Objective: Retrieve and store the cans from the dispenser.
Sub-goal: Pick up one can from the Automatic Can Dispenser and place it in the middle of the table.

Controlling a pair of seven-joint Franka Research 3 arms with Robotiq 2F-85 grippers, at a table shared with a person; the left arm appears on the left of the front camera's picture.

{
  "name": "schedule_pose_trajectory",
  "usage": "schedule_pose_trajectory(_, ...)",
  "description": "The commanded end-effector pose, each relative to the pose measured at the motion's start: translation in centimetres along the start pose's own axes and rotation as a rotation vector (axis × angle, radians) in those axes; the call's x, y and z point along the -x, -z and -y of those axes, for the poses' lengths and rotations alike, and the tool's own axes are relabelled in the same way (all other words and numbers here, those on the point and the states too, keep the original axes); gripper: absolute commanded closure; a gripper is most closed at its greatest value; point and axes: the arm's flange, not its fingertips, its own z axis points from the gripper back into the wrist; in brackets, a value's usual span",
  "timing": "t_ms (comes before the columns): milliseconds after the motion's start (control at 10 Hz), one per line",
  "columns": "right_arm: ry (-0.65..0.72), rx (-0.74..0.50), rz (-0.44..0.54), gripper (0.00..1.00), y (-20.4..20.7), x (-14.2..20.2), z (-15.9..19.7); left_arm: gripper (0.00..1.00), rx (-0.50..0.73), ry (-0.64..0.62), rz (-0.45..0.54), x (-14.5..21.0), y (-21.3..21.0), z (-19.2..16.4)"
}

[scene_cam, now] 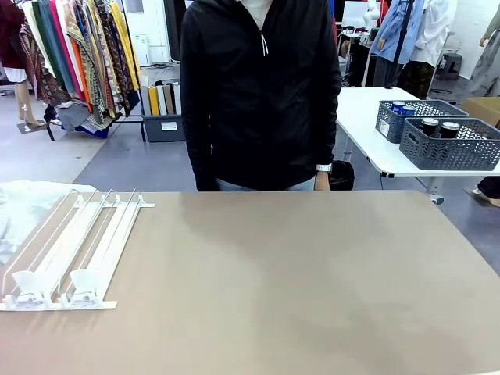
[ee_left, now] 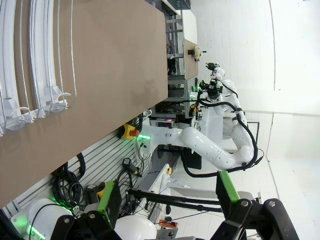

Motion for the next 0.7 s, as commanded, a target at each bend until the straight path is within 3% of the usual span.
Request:
schedule_pose_trajectory(0,-0.026,-0.014,0.002,0.00,-0.02,-0.09,-0.10,0.00,0.016,-0.011,-0.001,0.18,-0.01,0.41)
schedule_pose_trajectory(600,-0.026,-0.014,0.002,0.00,-0.02,-0.09,-0.10,0.00,0.016,-0.011,-0.001,0.18,-0.01,0.41)
